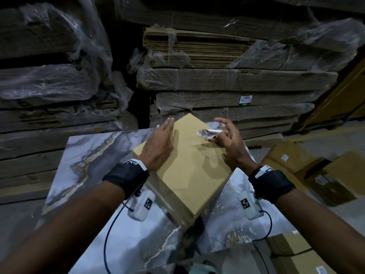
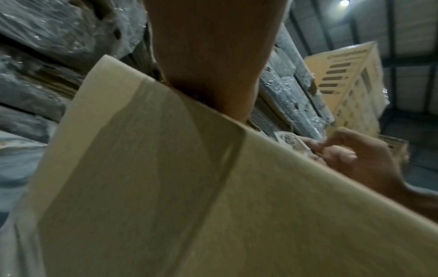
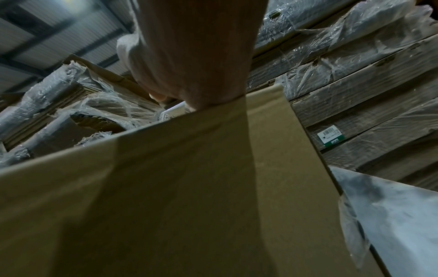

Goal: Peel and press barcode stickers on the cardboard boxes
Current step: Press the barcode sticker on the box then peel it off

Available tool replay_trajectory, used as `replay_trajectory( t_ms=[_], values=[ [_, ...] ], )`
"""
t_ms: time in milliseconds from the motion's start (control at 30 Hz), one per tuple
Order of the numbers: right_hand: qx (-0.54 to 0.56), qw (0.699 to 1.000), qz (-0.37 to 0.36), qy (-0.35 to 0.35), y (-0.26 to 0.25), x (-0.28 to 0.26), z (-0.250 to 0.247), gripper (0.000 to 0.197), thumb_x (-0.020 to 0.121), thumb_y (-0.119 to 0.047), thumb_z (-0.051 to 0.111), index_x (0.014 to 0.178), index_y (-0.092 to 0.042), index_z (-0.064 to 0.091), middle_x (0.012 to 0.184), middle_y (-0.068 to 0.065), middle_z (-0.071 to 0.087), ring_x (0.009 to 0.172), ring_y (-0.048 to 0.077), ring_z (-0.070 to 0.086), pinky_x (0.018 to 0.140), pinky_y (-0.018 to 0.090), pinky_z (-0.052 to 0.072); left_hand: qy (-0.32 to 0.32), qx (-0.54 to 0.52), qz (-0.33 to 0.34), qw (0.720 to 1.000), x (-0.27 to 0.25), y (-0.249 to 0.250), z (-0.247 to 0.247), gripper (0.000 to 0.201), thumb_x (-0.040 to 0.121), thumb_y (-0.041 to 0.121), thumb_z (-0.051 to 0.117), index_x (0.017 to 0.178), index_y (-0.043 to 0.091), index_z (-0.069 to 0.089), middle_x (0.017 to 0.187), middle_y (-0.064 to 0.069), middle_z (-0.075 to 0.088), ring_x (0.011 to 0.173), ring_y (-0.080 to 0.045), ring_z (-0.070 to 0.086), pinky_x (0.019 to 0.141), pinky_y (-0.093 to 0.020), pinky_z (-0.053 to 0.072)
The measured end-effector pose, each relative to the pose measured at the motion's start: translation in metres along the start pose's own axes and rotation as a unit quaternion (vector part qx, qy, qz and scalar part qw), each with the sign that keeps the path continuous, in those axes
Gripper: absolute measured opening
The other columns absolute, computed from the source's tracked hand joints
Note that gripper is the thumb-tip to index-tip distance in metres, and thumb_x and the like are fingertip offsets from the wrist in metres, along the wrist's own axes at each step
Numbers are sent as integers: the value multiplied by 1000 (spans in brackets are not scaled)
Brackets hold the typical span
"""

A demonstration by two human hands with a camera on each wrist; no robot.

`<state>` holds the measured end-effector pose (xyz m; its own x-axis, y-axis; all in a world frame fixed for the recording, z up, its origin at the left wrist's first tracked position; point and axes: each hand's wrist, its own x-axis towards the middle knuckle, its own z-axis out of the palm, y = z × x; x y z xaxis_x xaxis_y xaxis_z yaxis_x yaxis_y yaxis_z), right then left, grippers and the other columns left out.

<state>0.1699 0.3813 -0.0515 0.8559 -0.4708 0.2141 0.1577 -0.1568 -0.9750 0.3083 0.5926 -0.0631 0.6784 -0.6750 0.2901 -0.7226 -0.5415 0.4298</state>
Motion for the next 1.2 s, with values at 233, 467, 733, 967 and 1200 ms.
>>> replay_trajectory(
  t_ms=[233,467,733,967,1200],
  values=[
    [-24,1000,2,2,-2,-1,0,48,87,-15,53,134,-11,55,67,-14,65,72,8,64,83,39,52,165,-37,-49,984,20,-19,-12,43,85,6,60,121,28,64,77,-9,69,68,-31,66,62,-43,56],
    [-14,1000,-2,-4,-8,-4,2,49,87,-13,51,136,-5,52,63,-17,64,70,1,63,83,37,53,-2,24,-53,998,11,-19,6,49,103,38,44,146,15,45,134,-17,61,130,-34,52,102,-46,46],
    [-20,1000,0,-2,-1,-1,2,48,87,-16,54,135,-9,54,68,-14,67,72,4,66,94,53,53,-201,146,81,965,-9,28,18,69,106,53,22,162,15,8,170,-5,-2,157,-26,-2,125,-46,2],
    [27,999,15,25,9,4,0,44,89,-15,49,132,-12,58,85,4,63,96,30,67,98,57,55,-205,34,318,925,-25,30,-4,58,107,43,35,156,13,35,165,-7,29,154,-24,22,124,-39,21],
    [49,998,18,35,14,4,-1,40,90,-15,50,128,-15,62,90,18,53,97,37,62,95,51,58,-207,165,162,951,-20,0,-10,68,99,59,-2,162,34,3,170,9,0,157,-20,1,125,-46,7]
  ],
)
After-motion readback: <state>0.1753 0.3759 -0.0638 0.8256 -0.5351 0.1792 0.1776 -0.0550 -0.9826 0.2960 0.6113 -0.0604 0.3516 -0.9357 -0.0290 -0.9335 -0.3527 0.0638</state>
